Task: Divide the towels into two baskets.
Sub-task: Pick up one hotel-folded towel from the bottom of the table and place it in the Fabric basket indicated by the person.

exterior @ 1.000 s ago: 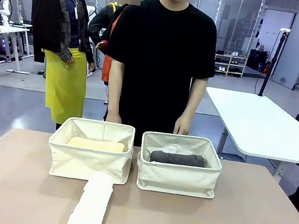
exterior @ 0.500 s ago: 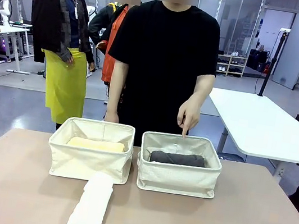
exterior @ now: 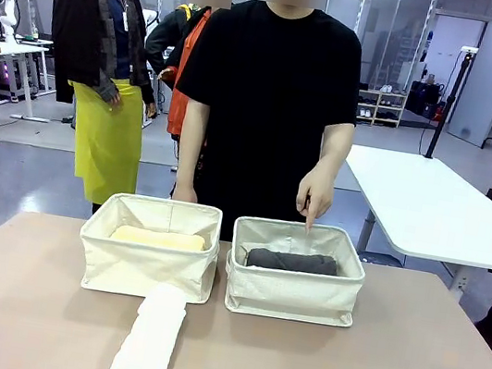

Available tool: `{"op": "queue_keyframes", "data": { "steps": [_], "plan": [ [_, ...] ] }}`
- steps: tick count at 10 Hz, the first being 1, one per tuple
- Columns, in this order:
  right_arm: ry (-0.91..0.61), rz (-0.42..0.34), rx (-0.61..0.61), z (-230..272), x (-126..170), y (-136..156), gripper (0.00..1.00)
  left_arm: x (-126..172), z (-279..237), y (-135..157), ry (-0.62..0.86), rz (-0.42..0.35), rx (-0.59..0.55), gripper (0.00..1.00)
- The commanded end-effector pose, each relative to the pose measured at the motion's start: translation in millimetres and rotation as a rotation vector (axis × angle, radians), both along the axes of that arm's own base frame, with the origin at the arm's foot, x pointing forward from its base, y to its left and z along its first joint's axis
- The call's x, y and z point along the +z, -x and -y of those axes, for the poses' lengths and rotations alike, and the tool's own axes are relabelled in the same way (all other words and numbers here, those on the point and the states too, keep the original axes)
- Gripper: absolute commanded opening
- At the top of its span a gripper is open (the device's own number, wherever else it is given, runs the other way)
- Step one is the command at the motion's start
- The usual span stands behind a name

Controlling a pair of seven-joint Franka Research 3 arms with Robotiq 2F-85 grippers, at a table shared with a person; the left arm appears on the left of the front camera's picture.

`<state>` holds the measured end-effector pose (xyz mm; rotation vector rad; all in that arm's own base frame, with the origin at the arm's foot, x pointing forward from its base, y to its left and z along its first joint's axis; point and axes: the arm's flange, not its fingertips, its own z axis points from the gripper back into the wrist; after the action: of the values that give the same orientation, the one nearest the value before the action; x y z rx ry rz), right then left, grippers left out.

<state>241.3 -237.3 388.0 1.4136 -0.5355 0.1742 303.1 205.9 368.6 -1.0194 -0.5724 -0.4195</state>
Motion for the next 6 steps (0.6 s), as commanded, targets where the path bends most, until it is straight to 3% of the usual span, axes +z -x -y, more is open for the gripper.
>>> {"op": "queue_keyframes", "data": {
  "steps": [1, 5, 6],
  "plan": [
    [-0.004, -0.002, 0.000, -1.0, 4.1, 3.4, 1.00, 24.2, 41.5, -1.0, -0.073, -0.088, 0.021, 1.00],
    [-0.004, -0.002, 0.000, -1.0, 4.1, 3.4, 1.00, 57.9, 128.1, -27.0, -0.219, -0.330, 0.176, 1.00],
    [-0.004, -0.002, 0.000, -1.0, 4.1, 3.4, 1.00, 63.0, 154.8, -28.9, -0.212, -0.328, 0.189, 1.00]
  ]
}}
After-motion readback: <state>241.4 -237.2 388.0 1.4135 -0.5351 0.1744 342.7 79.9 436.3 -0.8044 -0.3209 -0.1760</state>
